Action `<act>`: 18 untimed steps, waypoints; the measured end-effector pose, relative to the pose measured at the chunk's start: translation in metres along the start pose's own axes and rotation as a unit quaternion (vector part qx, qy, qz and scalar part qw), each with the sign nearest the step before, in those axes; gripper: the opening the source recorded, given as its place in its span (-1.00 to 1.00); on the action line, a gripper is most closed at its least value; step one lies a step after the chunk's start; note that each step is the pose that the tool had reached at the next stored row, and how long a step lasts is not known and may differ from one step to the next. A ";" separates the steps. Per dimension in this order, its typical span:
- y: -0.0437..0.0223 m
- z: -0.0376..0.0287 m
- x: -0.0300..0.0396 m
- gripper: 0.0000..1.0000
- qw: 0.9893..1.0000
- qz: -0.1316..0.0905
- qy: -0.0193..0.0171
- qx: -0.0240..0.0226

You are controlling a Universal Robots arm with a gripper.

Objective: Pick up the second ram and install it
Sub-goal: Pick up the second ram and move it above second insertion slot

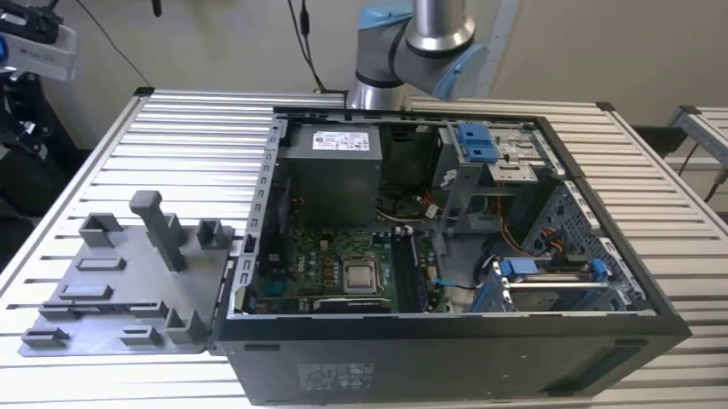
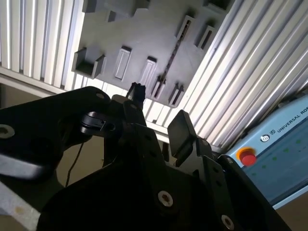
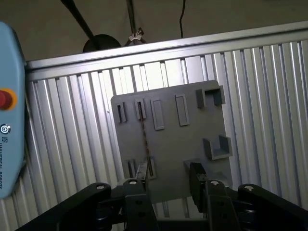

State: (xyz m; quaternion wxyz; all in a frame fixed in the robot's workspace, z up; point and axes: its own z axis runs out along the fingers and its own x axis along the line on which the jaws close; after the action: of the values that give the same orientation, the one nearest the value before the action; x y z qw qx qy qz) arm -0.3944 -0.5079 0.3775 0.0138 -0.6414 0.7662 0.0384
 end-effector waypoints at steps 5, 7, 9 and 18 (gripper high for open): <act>0.0014 0.0045 0.0006 -0.04 1.000 -0.001 -0.001 0.003; 0.0014 0.0063 0.0007 -0.04 1.000 -0.001 0.001 0.003; 0.0013 0.0084 0.0009 -0.04 1.000 -0.001 0.002 0.002; 0.0009 0.0168 0.0015 -0.04 1.000 -0.001 0.002 0.002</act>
State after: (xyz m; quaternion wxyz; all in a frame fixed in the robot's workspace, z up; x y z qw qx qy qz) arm -0.3960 -0.5079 0.3607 0.0138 -0.6422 0.7656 0.0357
